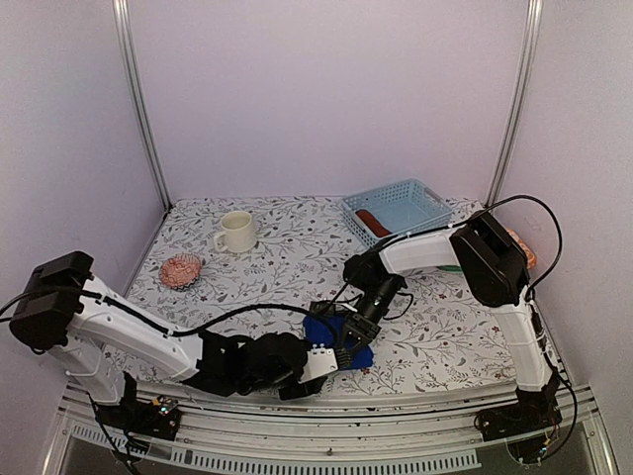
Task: Roll the towels
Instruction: Roll the towel at the center of the board.
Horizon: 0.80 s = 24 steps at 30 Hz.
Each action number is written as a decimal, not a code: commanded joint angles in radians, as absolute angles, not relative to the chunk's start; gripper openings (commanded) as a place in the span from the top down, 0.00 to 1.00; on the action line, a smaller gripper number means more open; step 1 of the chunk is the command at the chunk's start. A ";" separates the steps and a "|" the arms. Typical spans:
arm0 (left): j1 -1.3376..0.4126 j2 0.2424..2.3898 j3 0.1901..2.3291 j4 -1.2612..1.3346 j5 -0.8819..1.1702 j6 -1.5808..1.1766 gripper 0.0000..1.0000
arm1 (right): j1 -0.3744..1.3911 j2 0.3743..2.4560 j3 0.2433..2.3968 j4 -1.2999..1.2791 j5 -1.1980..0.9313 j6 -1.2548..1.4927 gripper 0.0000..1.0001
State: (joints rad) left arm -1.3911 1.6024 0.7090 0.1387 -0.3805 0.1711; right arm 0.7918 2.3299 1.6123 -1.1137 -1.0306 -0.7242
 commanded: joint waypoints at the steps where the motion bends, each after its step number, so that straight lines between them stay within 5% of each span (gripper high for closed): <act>1: -1.358 1.723 0.774 0.181 -0.450 0.270 0.44 | 0.800 2.392 1.604 -1.133 -0.926 -0.723 0.86; 6: -1.335 1.809 0.830 0.184 -0.434 0.283 0.53 | 0.799 2.380 1.598 -1.127 -0.924 -0.727 0.86; 12: -1.339 1.831 0.854 0.176 -0.420 0.269 0.80 | 0.797 2.317 1.616 -1.159 -0.905 -0.744 0.77; 16: -1.339 1.809 0.855 0.137 -0.396 0.250 0.86 | 0.765 2.210 1.622 -1.207 -0.924 -0.772 0.64; 24: -1.343 1.789 0.858 0.099 -0.377 0.239 0.89 | 0.707 2.200 1.622 -1.146 -0.855 -0.723 0.65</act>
State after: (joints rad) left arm -1.3460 1.8103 0.8444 0.1444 -0.4084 0.2527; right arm 0.7265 2.2021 1.6279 -1.2072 -0.9424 -0.7719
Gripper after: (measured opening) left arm 0.171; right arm 0.374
